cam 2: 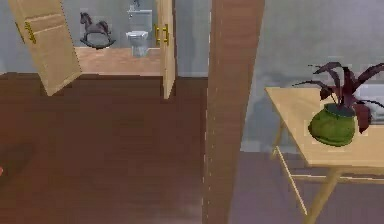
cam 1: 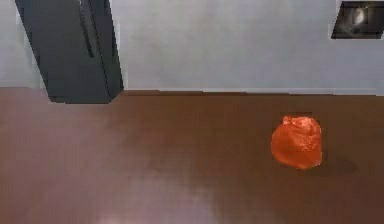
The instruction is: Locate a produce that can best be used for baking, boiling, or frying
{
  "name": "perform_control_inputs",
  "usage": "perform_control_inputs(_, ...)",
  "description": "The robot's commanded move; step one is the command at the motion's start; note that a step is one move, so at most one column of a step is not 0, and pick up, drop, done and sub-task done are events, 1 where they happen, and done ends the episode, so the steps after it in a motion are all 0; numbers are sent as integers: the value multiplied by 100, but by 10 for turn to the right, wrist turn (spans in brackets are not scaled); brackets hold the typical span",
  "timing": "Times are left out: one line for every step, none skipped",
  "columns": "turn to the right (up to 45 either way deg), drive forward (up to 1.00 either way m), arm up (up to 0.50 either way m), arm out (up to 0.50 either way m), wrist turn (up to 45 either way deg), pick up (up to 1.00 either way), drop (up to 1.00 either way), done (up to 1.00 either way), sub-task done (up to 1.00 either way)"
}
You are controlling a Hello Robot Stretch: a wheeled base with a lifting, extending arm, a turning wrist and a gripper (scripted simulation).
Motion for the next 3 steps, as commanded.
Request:
perform_control_inputs(-390, 0, 0, 0, 0, 0, 0, 0, 0)
perform_control_inputs(0, 30, 0, 0, 0, 0, 0, 0, 0)
perform_control_inputs(-450, 0, 0, 0, 0, 0, 0, 0, 0)
